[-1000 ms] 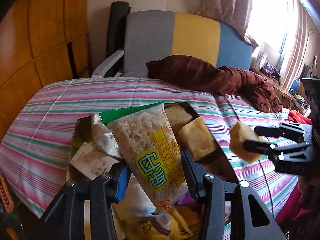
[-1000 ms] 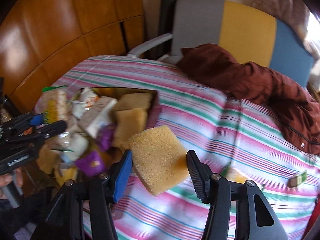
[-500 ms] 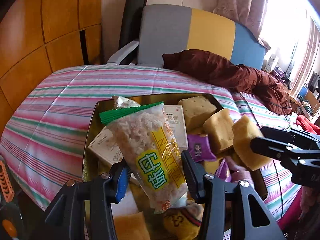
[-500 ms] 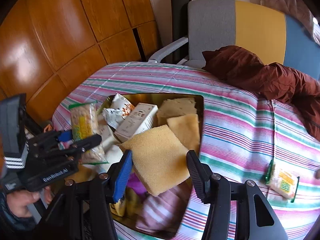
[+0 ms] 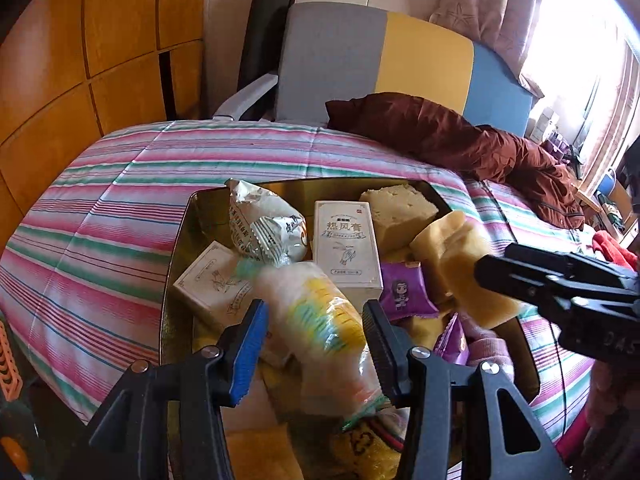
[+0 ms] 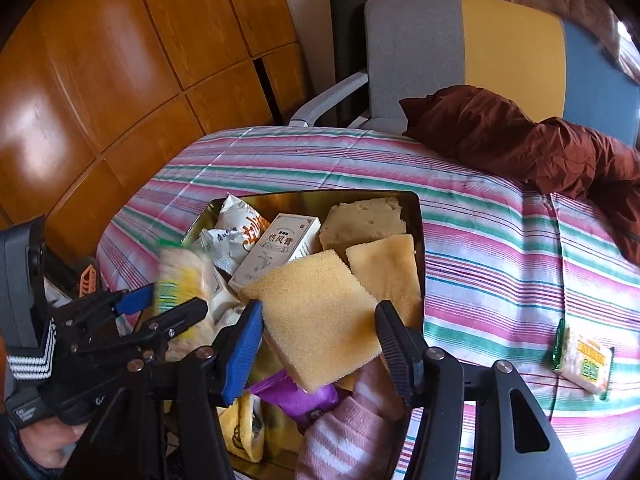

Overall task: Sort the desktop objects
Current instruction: 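Carry the sponge and snack bag into the gold tray and release both, then withdraw both open tools toward the green box and cracker packet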

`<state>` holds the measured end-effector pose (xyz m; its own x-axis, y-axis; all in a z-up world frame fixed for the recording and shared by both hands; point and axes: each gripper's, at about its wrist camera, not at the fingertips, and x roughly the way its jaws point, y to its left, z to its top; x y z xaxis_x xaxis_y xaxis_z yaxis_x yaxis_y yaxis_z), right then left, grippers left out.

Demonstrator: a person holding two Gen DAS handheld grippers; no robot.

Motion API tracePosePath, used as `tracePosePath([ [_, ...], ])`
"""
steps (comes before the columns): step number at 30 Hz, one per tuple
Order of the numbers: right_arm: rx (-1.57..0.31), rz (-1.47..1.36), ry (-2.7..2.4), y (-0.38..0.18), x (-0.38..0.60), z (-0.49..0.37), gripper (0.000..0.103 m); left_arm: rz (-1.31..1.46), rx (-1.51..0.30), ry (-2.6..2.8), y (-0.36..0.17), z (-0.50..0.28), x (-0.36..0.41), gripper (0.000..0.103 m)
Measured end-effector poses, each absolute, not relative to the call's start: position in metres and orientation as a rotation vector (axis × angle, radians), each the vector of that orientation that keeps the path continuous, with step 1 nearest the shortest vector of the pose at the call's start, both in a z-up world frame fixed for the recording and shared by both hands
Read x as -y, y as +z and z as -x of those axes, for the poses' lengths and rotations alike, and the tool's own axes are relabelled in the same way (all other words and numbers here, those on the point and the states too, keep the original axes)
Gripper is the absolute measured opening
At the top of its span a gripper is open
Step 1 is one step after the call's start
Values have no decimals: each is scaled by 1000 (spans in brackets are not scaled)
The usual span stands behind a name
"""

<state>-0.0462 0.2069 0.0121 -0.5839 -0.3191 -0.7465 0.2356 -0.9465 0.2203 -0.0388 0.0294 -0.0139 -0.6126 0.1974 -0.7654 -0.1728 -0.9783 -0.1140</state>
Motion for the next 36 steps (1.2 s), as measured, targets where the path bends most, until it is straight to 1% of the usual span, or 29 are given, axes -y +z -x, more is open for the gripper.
tracePosePath([
  [2,144,-1232,-2544,11,-207,48,60,1263,52,2644,-13,39,-29,56],
  [13,149,-1248,-2532,3,-205,47,60,1275,88,2643,-15,34,-24,57],
  [20,167,-1235,-2542,7,-213,40,61,1240,108,2659,-4,30,-22,61],
  [26,179,-1227,-2572,12,-229,31,66,1215,59,2655,4,27,-38,61],
  [36,220,-1251,-2627,13,-265,19,70,1183,-45,2633,15,24,-69,61],
])
